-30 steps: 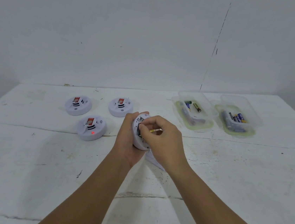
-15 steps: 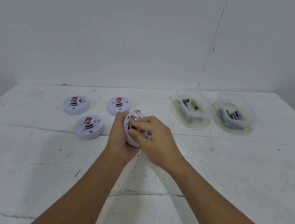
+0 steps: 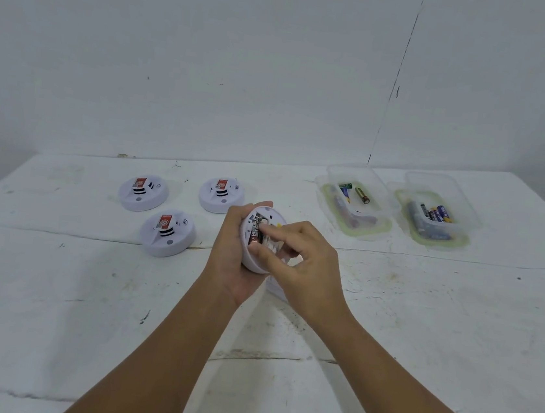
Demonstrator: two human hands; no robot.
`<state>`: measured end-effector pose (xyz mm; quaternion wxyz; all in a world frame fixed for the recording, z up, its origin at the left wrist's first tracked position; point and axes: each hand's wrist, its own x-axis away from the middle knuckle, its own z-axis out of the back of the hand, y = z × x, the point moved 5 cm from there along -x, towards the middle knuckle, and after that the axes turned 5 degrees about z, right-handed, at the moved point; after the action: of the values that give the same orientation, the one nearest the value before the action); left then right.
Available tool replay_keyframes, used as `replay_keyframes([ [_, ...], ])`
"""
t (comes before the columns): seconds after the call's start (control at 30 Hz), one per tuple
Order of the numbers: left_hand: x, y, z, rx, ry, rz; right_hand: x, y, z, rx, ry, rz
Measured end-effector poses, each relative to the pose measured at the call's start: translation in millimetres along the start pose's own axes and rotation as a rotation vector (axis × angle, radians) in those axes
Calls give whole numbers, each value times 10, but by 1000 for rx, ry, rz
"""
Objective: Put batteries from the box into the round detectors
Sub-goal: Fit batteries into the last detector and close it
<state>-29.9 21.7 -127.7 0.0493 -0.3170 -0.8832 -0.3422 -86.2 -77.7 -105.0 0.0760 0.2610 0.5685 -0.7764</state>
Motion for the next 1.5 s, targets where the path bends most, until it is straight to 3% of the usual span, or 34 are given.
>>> replay_keyframes([
  [0.37,0,-39,23,20,37,-15,58,13,12,148,50,215],
  [0.9,-27,-9,-40,-24,-18,-8,56,32,80,-5,19,101],
  [1.5,-48,-9,-28,-53,-8,9,8,70,108,35,5,185],
])
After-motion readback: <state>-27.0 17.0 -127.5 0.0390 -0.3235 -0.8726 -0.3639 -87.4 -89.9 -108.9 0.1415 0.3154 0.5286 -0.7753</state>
